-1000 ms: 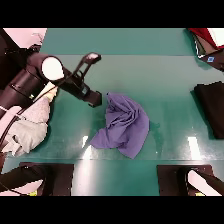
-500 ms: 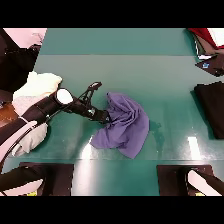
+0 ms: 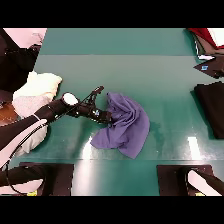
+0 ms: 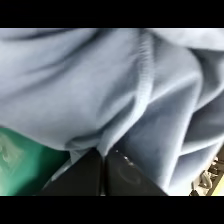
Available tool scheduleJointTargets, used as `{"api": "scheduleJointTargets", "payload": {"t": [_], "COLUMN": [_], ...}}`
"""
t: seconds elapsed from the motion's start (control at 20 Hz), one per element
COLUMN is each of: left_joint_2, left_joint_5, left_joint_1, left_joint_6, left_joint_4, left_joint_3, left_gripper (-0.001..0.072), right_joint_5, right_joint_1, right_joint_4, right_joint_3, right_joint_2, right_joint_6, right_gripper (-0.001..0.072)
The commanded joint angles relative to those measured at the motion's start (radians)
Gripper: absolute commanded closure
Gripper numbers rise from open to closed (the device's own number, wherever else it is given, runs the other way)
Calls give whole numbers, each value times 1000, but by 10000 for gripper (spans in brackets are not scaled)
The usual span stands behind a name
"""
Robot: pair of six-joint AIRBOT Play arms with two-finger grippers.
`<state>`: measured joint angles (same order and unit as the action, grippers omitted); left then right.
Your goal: Fold the shirts.
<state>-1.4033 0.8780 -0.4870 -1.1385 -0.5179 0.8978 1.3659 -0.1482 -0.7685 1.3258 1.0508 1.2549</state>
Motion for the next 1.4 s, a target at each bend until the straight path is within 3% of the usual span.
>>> {"api": "scheduleJointTargets", "payload": {"t": [0.0,0.1,0.2,0.25,0.3,0.35,0.65,0.7,0.75,1.0,1.1,1.25,1.35], "left_joint_2": [39,109,173,195,215,222,224,224,224,224,228,274,314], "left_joint_5": [4,14,47,61,76,84,105,111,119,171,189,224,266], "left_joint_1": [2,2,2,2,2,2,2,2,2,2,2,2,2], "left_joint_6": [-43,-131,-199,-214,-220,-223,-261,-261,-262,-269,-274,-320,-323], "left_joint_4": [-100,-309,-479,-521,-541,-546,-546,-546,-546,-546,-590,-748,-827], "left_joint_3": [66,140,210,237,258,272,280,280,280,280,305,414,525], "left_gripper": [683,682,682,682,682,681,681,681,681,681,681,681,682], "right_joint_5": [122,164,111,73,20,-27,-261,-286,-299,-333,-335,-286,-222], "right_joint_1": [33,96,161,199,246,297,641,677,709,759,735,632,525], "right_joint_4": [-123,-227,-222,-217,-217,-217,-125,-113,-114,-124,-171,-362,-463], "right_joint_3": [-1,-41,-166,-240,-327,-405,-669,-674,-668,-586,-546,-449,-354], "right_joint_2": [-1,-19,-61,-83,-106,-119,-16,22,62,158,129,1,-97], "right_joint_6": [2,19,49,60,74,91,125,125,126,124,126,222,230], "right_gripper": [692,692,686,535,169,13,23,58,122,693,694,695,695]}}
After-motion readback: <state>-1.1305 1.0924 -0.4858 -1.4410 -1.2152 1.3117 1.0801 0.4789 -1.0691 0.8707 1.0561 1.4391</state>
